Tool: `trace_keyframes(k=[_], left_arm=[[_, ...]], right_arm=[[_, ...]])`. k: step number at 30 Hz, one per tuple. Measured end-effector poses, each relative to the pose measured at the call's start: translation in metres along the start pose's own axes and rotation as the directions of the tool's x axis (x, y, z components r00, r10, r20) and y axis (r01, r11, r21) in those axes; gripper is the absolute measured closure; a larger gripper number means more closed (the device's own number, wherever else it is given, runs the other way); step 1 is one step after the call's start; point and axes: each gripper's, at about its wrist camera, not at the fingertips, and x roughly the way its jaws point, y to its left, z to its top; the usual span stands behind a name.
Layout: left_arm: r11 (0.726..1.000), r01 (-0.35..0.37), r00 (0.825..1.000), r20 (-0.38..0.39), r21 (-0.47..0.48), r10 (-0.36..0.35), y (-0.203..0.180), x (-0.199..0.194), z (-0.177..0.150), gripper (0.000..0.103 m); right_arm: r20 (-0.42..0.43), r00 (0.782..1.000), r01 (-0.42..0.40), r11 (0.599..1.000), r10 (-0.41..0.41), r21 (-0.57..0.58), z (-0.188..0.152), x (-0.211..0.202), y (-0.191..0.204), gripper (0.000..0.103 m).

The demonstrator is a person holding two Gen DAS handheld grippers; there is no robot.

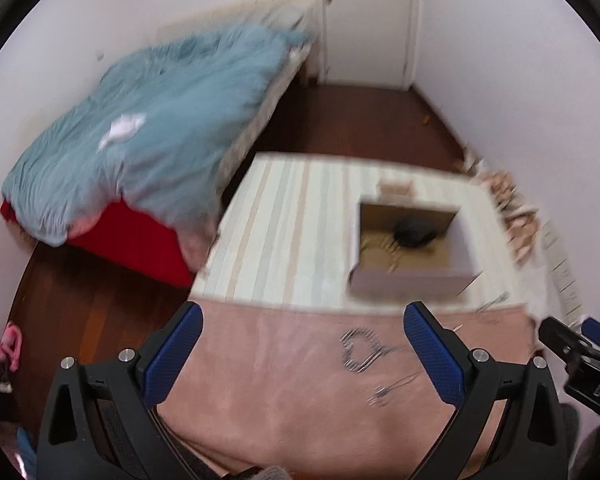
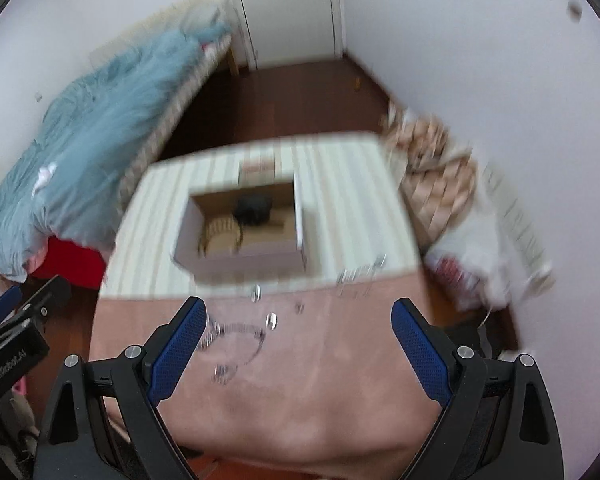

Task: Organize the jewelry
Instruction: 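Lift both open tools out of the box back over the mat, then grasp the silver heart chain bracelet with the left tool while the right tool grasps a small silver earring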

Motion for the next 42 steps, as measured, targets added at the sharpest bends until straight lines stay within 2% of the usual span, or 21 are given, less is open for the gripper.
trace_keyframes(k=[2,3,4,7,9,12,15,17,19,22,23,24,25,26,27,28,29,31,39,42], left_arm=[[0.999,-0.035,0.997,-0.075,0.014,0.036,0.001,0.033,-0.017,0.0],[0.999,-0.046,0.992,-0.119,0.025,0.049,0.002,0.05,-0.025,0.0],[0.998,-0.055,0.987,-0.149,0.033,0.059,0.003,0.064,-0.032,0.0],[0.998,-0.052,0.972,-0.228,0.035,0.059,0.006,0.097,-0.046,0.0],[0.999,-0.028,0.965,-0.259,0.018,0.032,0.008,0.112,-0.049,0.001],[0.999,0.045,0.956,-0.289,-0.024,-0.05,0.006,0.132,-0.048,0.001],[0.993,0.117,0.935,-0.334,-0.035,-0.122,-0.007,0.155,-0.045,0.001],[0.991,0.136,0.926,-0.355,-0.01,-0.131,-0.019,0.164,-0.045,0.008],[0.986,0.164,0.915,-0.377,0.02,-0.145,-0.03,0.172,-0.045,0.008],[0.981,0.184,0.916,-0.374,0.066,-0.147,-0.043,0.173,-0.049,0.009],[0.979,0.187,0.917,-0.37,0.077,-0.146,-0.045,0.172,-0.05,0.019],[0.977,0.189,0.917,-0.372,0.095,-0.141,-0.048,0.173,-0.054,0.04],[0.975,0.202,0.92,-0.359,0.097,-0.155,-0.049,0.171,-0.056,0.043],[0.974,0.2,0.925,-0.347,0.106,-0.152,-0.051,0.17,-0.057,0.057],[0.974,0.184,0.932,-0.339,0.129,-0.131,-0.052,0.17,-0.059,0.077],[0.973,0.181,0.934,-0.335,0.14,-0.125,-0.054,0.17,-0.059,0.088],[0.971,0.198,0.929,-0.342,0.131,-0.144,-0.051,0.171,-0.06,0.097],[0.97,0.225,0.92,-0.349,0.089,-0.181,-0.041,0.173,-0.061,0.098],[0.984,0.178,0.936,-0.314,0.028,-0.161,0.013,0.162,-0.058,0.098],[0.987,0.162,0.94,-0.306,0.012,-0.151,0.027,0.157,-0.058,0.098]], right_arm=[[-0.052,0.998,-0.028,0.999,0.029,0.015,-0.014,0.033,-0.004,0.009],[-0.076,0.996,-0.035,0.999,0.037,0.018,-0.02,0.05,-0.005,0.014],[-0.102,0.994,-0.034,0.999,0.036,0.02,-0.026,0.068,-0.006,0.024],[-0.149,0.988,-0.041,0.999,0.045,0.028,-0.036,0.106,-0.008,0.035],[-0.159,0.986,-0.042,0.998,0.048,0.039,-0.039,0.118,-0.011,0.036],[-0.166,0.985,-0.035,0.998,0.043,0.052,-0.039,0.128,-0.013,0.036],[-0.167,0.986,-0.019,0.998,0.029,0.062,-0.037,0.133,-0.017,0.036],[-0.165,0.986,-0.005,0.997,0.017,0.073,-0.034,0.134,-0.021,0.036],[-0.164,0.986,0.008,0.997,0.006,0.083,-0.031,0.134,-0.027,0.036],[-0.162,0.987,0.023,0.994,-0.005,0.106,-0.03,0.133,-0.035,0.036],[-0.161,0.987,0.029,0.993,-0.011,0.111,-0.03,0.133,-0.038,0.036],[-0.161,0.987,0.033,0.993,-0.014,0.113,-0.029,0.133,-0.039,0.036],[-0.162,0.987,0.031,0.993,-0.012,0.116,-0.028,0.134,-0.04,0.036],[-0.163,0.987,0.027,0.993,-0.008,0.117,-0.027,0.135,-0.04,0.036],[-0.165,0.986,0.024,0.993,-0.005,0.114,-0.027,0.136,-0.04,0.036],[-0.165,0.986,0.017,0.994,0.001,0.11,-0.026,0.137,-0.039,0.036],[-0.165,0.986,0.005,0.994,0.013,0.108,-0.026,0.138,-0.037,0.036],[-0.166,0.985,-0.031,0.993,0.049,0.11,-0.025,0.141,-0.032,0.036],[-0.164,0.977,-0.123,0.988,0.137,0.094,-0.026,0.147,-0.01,0.036],[-0.169,0.975,-0.134,0.989,0.142,0.056,-0.028,0.15,0.004,0.036]])
